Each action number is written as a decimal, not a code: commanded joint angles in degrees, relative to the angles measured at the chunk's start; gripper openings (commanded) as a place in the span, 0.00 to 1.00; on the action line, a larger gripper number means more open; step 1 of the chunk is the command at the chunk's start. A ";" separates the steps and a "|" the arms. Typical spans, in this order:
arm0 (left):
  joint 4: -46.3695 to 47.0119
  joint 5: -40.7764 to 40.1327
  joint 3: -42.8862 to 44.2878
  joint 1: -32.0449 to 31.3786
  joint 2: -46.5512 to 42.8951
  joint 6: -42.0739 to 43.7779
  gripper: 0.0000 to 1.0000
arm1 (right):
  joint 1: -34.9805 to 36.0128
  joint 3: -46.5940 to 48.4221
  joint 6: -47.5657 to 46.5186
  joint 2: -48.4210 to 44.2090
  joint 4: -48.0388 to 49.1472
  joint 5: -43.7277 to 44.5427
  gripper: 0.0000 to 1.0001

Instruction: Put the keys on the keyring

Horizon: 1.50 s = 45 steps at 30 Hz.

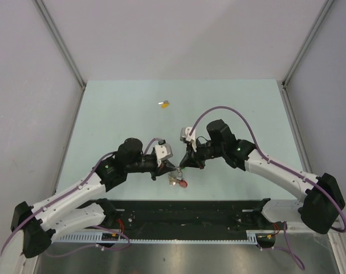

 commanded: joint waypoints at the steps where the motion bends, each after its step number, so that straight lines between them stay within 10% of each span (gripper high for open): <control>1: 0.99 -1.15 -0.56 -0.34 -3.62 -0.20 0.00 | -1.80 1.76 1.04 -0.34 -0.81 2.96 0.00; 29: 21.48 -3.35 -9.79 -1.13 -8.02 -5.03 0.02 | -2.68 0.70 5.00 2.04 3.85 0.67 0.00; 33: 18.84 -4.58 -10.67 -1.13 -8.98 -5.74 0.34 | -2.68 0.62 4.39 0.46 4.11 2.69 0.00; 45: 6.09 -23.62 -1.80 -0.08 -10.04 -4.16 0.83 | -5.75 6.06 2.98 1.51 2.97 12.53 0.00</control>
